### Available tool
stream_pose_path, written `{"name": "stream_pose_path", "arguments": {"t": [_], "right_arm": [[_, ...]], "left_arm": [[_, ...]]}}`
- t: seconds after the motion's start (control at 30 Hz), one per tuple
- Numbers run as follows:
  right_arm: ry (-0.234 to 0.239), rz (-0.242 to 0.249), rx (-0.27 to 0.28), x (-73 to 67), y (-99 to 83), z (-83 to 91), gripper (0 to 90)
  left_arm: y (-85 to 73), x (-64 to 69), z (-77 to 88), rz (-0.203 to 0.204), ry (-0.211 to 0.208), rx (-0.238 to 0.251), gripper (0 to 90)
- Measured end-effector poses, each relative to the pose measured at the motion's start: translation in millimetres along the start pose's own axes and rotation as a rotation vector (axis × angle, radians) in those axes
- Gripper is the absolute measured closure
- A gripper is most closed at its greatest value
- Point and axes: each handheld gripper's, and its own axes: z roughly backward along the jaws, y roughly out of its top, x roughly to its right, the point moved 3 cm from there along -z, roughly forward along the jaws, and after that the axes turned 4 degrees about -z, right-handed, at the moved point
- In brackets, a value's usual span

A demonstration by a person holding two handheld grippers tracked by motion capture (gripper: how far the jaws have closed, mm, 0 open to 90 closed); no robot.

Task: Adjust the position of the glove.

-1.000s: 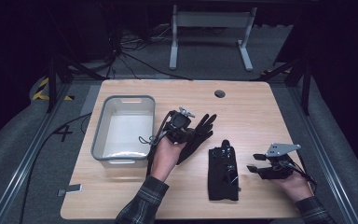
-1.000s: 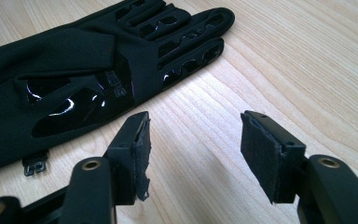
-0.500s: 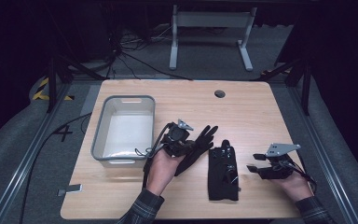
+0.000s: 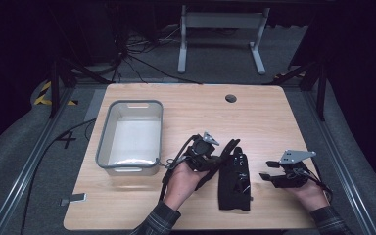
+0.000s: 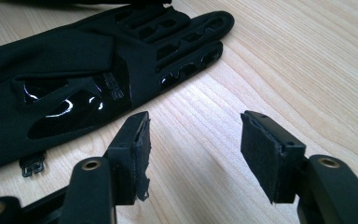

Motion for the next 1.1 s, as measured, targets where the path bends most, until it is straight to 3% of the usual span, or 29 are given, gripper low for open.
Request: {"name": "stream_pose_path", "arguments": {"t": [0.13,0.27,0.37,0.6,0.8,1.1], "right_arm": [[0.000,0.001,0.000,0.1,0.0,-0.1,43.0],[0.000,0.002,0.000,0.0,0.0,-0.1,43.0],[0.001,0.002,-0.002,0.1,-0.1,-0.1,43.0],[0.002,0.001,-0.002,-0.4,-0.1,-0.6,43.0],[0.018,-0.003,0.006,-1.1,1.1,-1.2,44.5],[0.072,-0.001,0.019,-7.7,12.3,-7.1,51.3]], "left_arm": [[-1.0,8.0,-14.7,-0.022,-0.055,-0.010,85.5],[-0.9,10.0,-19.4,-0.034,-0.075,-0.008,80.3],[-0.7,10.1,-18.3,-0.039,-0.072,0.001,73.5],[-6.1,2.0,-10.0,-0.038,-0.045,0.008,72.6],[-30.4,-9.7,-6.3,-0.024,-0.017,-0.016,71.6],[-58.9,-15.6,-8.6,-0.001,-0.018,-0.050,67.5]]}}
